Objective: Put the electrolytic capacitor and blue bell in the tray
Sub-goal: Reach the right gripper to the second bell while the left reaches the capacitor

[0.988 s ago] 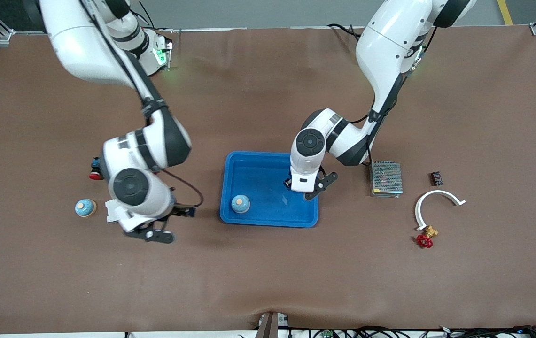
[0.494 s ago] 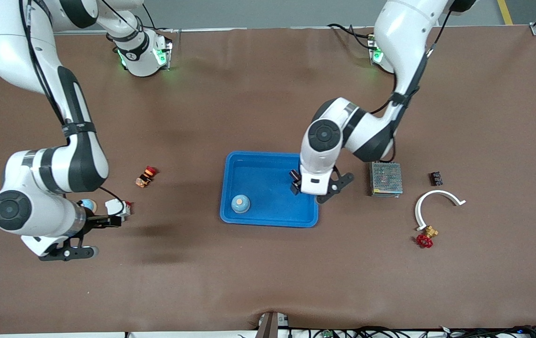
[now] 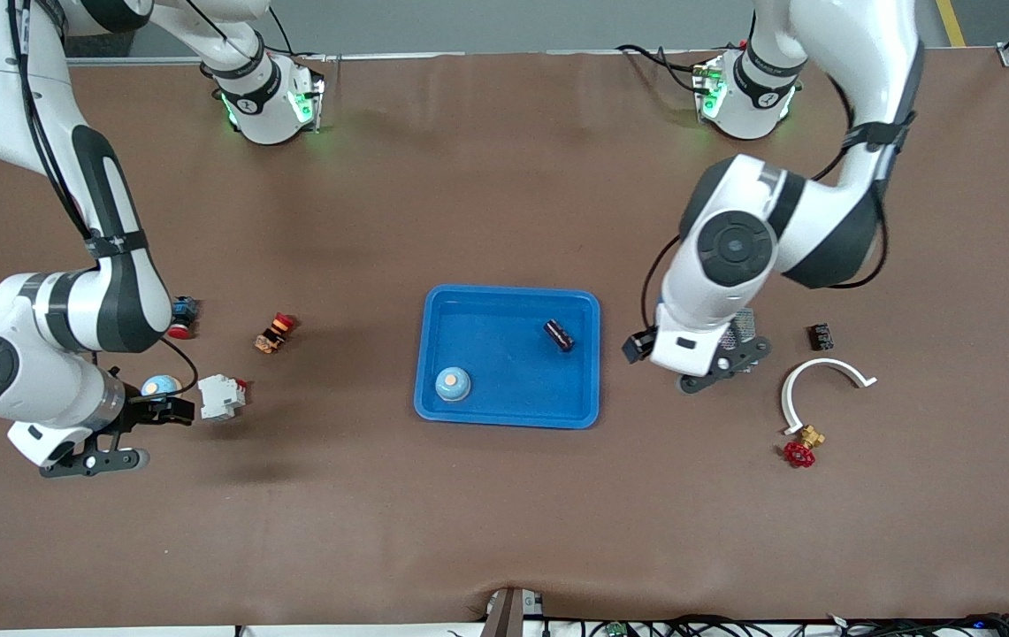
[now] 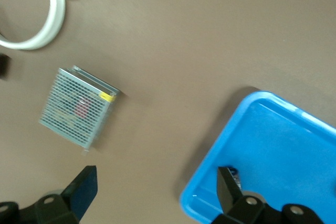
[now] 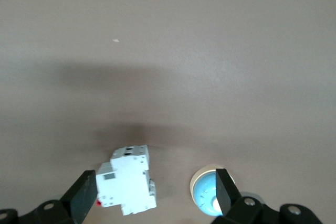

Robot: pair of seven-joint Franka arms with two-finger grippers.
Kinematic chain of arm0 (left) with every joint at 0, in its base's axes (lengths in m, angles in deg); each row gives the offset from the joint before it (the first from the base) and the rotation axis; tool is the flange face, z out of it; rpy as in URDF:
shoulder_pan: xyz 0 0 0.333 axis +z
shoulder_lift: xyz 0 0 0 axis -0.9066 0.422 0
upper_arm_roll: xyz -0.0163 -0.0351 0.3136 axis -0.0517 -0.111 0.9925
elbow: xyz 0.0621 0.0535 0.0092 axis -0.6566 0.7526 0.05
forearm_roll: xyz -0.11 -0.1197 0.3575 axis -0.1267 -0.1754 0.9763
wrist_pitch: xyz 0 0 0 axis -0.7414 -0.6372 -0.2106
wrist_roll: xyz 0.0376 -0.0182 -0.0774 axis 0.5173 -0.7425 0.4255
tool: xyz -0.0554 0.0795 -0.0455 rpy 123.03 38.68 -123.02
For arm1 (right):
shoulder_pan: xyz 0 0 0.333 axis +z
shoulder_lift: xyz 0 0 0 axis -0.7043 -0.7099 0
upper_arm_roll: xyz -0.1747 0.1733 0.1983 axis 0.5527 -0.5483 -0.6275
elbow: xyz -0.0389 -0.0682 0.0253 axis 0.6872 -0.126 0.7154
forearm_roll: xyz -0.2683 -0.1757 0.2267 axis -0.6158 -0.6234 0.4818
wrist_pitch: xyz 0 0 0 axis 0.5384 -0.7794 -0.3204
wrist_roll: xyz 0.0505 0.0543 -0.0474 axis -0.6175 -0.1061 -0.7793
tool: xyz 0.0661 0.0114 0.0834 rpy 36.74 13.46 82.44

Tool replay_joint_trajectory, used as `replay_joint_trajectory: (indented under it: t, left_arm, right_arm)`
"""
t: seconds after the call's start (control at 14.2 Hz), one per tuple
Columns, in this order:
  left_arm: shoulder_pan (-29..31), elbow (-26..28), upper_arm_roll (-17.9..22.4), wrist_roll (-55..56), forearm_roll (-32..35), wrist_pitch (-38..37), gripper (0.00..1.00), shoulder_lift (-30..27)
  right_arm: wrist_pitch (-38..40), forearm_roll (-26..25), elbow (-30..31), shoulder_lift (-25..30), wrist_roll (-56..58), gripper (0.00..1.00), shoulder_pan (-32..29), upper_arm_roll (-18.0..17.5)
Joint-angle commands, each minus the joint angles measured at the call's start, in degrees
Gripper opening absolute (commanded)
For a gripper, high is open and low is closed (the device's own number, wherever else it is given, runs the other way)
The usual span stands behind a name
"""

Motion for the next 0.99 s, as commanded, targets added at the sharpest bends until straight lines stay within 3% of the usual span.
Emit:
replay_joint_trajectory:
  t: [0.0,0.56,0.92]
  left_arm:
    - [3.21,0.92,-0.50,-7.33,0.44,-3.69,1.00,-2.73]
    - [16.74,3.55,-0.50,-35.63,1.05,-7.05,1.00,-7.30]
    - [23.25,9.95,-0.50,-46.81,1.14,-1.97,1.00,-9.76]
  right_arm:
    - [-7.10,-0.78,10.23,4.71,1.53,1.00,-2.57,-1.35]
    - [-19.42,-0.78,18.85,4.63,7.78,1.00,-8.64,-1.35]
    - [-26.10,-0.78,23.43,4.45,7.78,1.00,-10.32,-1.35]
